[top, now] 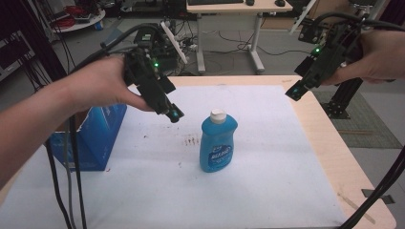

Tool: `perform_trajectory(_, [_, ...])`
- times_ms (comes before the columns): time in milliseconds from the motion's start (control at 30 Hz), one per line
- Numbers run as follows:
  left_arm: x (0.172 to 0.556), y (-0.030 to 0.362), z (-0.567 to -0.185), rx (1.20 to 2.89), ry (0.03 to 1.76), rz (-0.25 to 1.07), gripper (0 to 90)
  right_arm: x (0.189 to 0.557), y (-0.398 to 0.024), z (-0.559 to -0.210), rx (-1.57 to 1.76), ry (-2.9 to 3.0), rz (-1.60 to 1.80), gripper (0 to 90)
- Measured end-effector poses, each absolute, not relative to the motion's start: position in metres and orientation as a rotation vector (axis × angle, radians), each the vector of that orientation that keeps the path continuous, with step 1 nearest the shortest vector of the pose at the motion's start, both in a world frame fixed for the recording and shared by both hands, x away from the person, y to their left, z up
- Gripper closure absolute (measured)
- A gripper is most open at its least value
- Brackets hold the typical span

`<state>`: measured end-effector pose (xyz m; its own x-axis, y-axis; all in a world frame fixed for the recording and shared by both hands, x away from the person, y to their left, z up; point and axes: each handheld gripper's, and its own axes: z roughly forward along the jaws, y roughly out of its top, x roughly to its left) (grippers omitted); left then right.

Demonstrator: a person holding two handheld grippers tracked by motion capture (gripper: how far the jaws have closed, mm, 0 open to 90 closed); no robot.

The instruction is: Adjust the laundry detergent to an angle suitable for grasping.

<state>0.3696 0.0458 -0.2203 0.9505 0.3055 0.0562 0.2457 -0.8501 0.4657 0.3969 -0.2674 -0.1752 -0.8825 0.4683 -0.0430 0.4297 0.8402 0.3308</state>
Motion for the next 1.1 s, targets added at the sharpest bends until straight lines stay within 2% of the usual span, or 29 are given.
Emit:
perform_trajectory(667, [0.363,-0.001,-0.277,2.613,0.362,0.183,17.4,0.394,-0.265,-0.177,0.697,2.9,0.476,12.0])
perform_trajectory(1100, [0.368,-0.015,-0.301,2.59,0.38,0.175,17.4,0.393,-0.265,-0.179,0.696,2.904,0.477,12.0])
